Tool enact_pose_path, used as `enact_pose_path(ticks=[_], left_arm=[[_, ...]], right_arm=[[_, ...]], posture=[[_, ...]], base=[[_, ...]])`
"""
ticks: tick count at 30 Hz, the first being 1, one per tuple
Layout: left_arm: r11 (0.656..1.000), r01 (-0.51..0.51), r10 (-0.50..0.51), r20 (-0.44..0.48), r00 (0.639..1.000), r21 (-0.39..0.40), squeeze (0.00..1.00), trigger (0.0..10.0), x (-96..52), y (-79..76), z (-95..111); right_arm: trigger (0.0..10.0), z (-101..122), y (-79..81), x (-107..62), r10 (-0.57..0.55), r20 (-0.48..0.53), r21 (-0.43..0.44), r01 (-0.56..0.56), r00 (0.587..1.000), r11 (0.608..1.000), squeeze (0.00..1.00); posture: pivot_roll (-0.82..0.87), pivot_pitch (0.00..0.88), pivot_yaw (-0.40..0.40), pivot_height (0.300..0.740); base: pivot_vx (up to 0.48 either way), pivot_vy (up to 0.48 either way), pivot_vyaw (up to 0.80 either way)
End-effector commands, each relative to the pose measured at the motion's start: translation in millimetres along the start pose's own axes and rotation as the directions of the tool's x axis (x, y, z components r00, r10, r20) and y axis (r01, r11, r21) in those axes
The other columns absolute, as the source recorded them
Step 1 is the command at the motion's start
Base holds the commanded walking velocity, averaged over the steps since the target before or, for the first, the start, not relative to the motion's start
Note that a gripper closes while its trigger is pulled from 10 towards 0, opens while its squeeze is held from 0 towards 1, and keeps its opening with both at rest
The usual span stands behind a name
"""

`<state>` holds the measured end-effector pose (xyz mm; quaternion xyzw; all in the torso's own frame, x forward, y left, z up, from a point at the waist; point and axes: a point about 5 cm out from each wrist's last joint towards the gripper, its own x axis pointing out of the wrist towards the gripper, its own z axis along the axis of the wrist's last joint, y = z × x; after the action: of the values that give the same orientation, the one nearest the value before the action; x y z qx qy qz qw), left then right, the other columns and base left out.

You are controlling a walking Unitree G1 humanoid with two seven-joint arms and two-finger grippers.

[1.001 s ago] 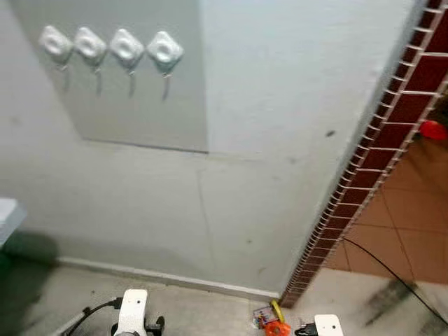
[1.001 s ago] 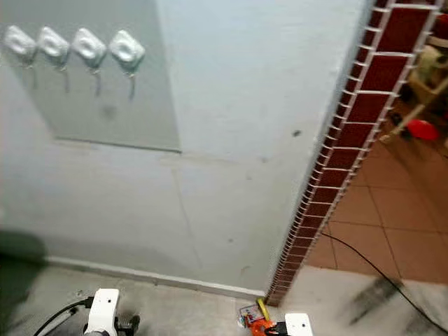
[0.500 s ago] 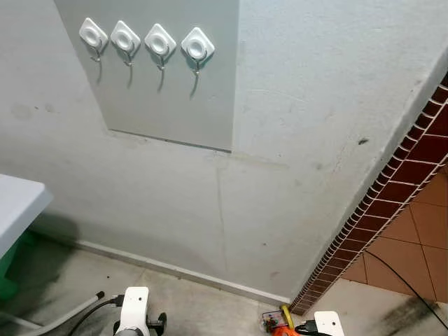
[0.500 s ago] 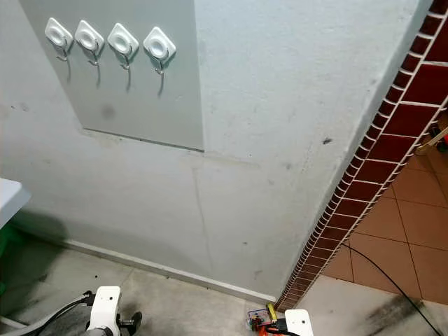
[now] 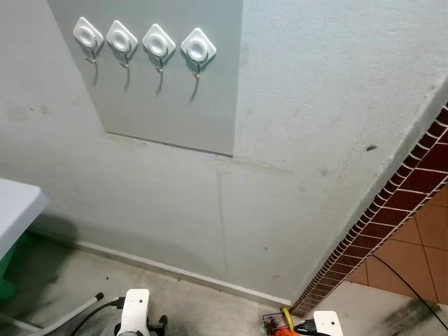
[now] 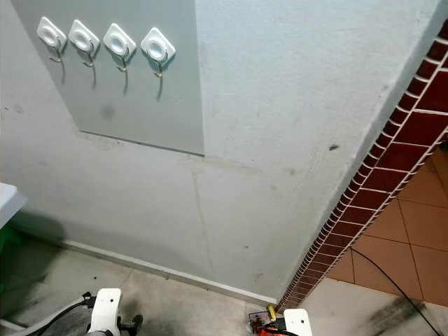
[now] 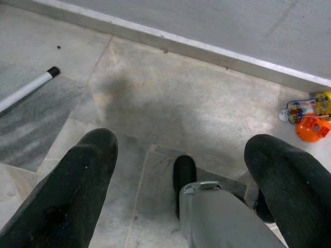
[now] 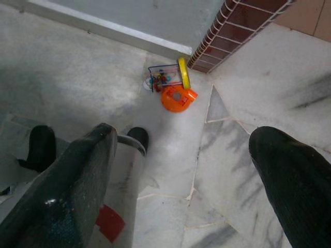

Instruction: Hang keys on a hook

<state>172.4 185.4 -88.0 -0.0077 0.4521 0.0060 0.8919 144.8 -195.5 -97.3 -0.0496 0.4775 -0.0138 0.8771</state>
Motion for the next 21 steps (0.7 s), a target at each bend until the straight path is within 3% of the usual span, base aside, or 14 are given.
enact_pose_path(ticks=[1, 10, 21], left_arm=[[1.000, -0.011, 0.011, 0.003, 1.000, -0.005, 0.00, 10.0, -0.7, 6.0, 0.4], [1.000, -0.015, 0.015, 0.013, 1.000, 0.011, 0.00, 10.0, -0.1, 6.9, 4.2], [0.999, -0.004, 0.004, 0.019, 1.000, 0.035, 0.00, 10.0, 1.4, 0.7, 7.6]], right_arm=[[10.0, -11.4, 3.6, -2.1, 0.008, -0.044, -0.004, -0.008, 0.999, 1.000, 0.00], [10.0, -12.4, 6.7, -2.3, 0.013, -0.046, 0.000, -0.013, 0.999, 1.000, 0.00], [10.0, -11.3, 4.0, -2.0, 0.010, -0.046, -0.004, -0.010, 0.999, 1.000, 0.00]], posture=[[-0.07, 0.000, 0.036, 0.732], [-0.08, 0.000, 0.038, 0.732], [-0.08, 0.000, 0.040, 0.732]], base=[[0.000, 0.000, 0.80], [0.000, 0.352, 0.80], [0.000, 0.000, 0.80]])
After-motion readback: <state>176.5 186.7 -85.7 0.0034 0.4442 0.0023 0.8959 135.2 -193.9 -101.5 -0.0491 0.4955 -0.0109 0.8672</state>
